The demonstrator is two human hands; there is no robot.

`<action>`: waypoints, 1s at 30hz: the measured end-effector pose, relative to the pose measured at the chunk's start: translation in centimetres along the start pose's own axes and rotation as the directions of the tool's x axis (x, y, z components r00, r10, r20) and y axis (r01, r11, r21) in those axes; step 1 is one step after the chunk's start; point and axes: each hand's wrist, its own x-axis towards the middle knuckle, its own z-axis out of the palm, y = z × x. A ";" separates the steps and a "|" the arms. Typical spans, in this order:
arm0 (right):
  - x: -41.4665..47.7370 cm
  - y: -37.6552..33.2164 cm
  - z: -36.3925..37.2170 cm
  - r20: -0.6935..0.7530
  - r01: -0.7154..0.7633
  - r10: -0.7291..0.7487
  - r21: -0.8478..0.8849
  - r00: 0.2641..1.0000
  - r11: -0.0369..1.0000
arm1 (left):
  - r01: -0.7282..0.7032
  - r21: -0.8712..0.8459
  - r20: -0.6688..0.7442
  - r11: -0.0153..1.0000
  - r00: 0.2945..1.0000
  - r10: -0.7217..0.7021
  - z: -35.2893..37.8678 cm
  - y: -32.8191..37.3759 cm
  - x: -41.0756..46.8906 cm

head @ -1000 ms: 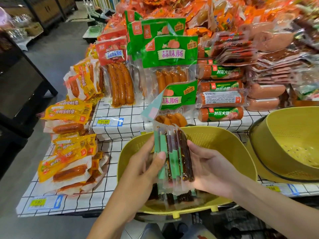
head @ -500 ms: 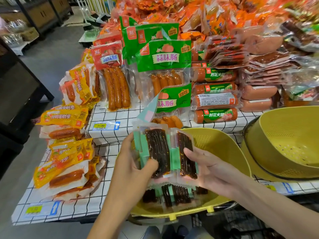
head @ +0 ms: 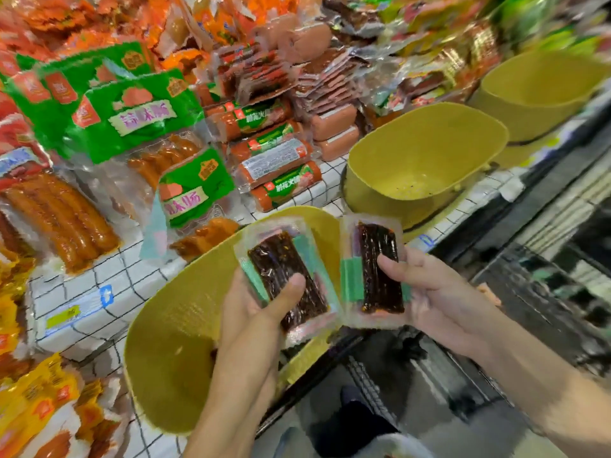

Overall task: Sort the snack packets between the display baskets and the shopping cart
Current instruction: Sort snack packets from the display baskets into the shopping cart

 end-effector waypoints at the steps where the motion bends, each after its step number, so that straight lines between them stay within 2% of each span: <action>1: -1.6 0.3 -1.0 -0.066 0.041 -0.041 0.005 0.997 0.999 | 0.018 -0.007 0.051 1.000 0.999 -0.018 1.4 -0.5 0.3; 4: -6.1 1.4 -4.2 -0.270 0.128 -0.113 0.038 0.956 0.991 | 0.029 0.056 0.171 0.998 0.985 -0.038 6.4 -2.6 0.6; 7: -10.3 2.2 -7.9 -0.496 0.205 -0.098 0.166 0.863 0.965 | 0.086 0.075 0.257 0.993 0.961 -0.103 11.5 -5.0 0.5; 13: -17.3 1.9 -16.4 -0.692 0.371 -0.150 0.182 0.706 0.911 | 0.199 0.148 0.407 0.969 0.880 -0.243 22.5 -10.0 1.4; 15: -18.9 1.2 -20.1 -0.737 0.429 -0.153 0.200 0.659 0.881 | 0.185 0.196 0.418 0.963 0.873 -0.253 26.5 -12.2 2.3; 20: -21.6 -1.5 -30.2 -0.773 0.496 -0.157 0.223 0.614 0.839 | 0.101 0.358 0.389 0.928 0.887 -0.247 35.9 -18.0 5.8; 28: -21.6 -3.4 -46.4 -0.901 0.555 -0.012 0.256 0.433 0.791 | 0.040 0.589 0.444 0.807 0.819 -0.364 50.1 -29.1 13.0; 30: -20.5 -2.9 -50.7 -0.931 0.571 0.009 0.231 0.365 0.787 | 0.005 0.642 0.439 0.766 0.817 -0.374 53.3 -32.4 15.2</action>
